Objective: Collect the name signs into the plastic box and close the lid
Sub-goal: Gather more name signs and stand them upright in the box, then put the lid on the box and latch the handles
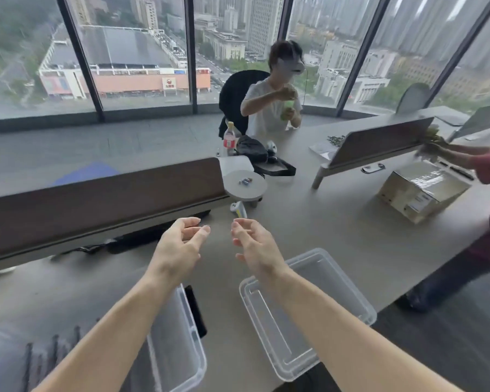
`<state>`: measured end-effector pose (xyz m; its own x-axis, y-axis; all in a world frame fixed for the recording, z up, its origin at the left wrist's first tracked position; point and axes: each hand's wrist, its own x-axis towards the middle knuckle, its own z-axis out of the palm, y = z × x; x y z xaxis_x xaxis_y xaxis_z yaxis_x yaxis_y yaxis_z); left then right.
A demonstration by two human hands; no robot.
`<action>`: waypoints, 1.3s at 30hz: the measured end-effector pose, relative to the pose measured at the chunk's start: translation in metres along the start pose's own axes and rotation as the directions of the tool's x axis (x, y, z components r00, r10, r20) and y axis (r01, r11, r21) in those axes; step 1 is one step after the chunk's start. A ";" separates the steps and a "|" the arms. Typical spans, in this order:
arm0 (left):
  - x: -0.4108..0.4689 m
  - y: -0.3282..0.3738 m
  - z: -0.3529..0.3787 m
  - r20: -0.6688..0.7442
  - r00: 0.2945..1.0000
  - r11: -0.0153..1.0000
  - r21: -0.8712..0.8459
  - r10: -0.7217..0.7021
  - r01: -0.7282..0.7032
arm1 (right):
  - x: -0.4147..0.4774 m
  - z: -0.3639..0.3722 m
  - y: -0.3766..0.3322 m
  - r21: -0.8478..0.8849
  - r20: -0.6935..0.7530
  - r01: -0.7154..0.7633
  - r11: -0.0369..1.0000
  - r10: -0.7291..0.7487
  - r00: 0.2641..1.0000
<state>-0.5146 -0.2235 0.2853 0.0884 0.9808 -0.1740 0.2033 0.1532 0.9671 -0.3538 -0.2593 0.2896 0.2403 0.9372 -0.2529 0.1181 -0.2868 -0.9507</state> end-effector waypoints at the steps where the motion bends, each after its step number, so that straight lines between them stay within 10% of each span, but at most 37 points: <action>1: 0.000 -0.005 0.023 0.020 0.999 1.000 0.004 -0.031 0.031 | 0.003 -0.025 0.013 -0.010 -0.043 -0.028 1.000 0.028 0.999; 9: 0.018 -0.060 0.179 0.073 0.928 0.930 0.005 -0.366 0.367 | 0.054 -0.208 0.110 -0.049 -0.250 -0.235 0.971 0.216 0.944; 26: 0.043 -0.229 0.254 -0.334 0.636 0.611 0.191 -0.695 0.768 | 0.160 -0.327 0.282 -0.427 -0.028 -0.373 0.824 0.400 0.916; 34: 0.046 -0.262 0.263 -0.422 0.715 0.623 0.356 -0.558 0.696 | 0.155 -0.331 0.314 -0.573 -0.178 -0.292 0.766 0.232 0.956; 39: 0.049 -0.267 0.268 -0.426 0.742 0.628 0.401 -0.517 0.667 | 0.166 -0.341 0.319 -0.599 -0.203 -0.425 0.679 0.384 0.901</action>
<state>-0.3031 -0.2490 -0.0311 -0.4546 0.7004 -0.5503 0.5777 0.7021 0.4163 0.0522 -0.2627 0.0050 0.4572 0.6936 -0.5567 0.5557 -0.7115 -0.4301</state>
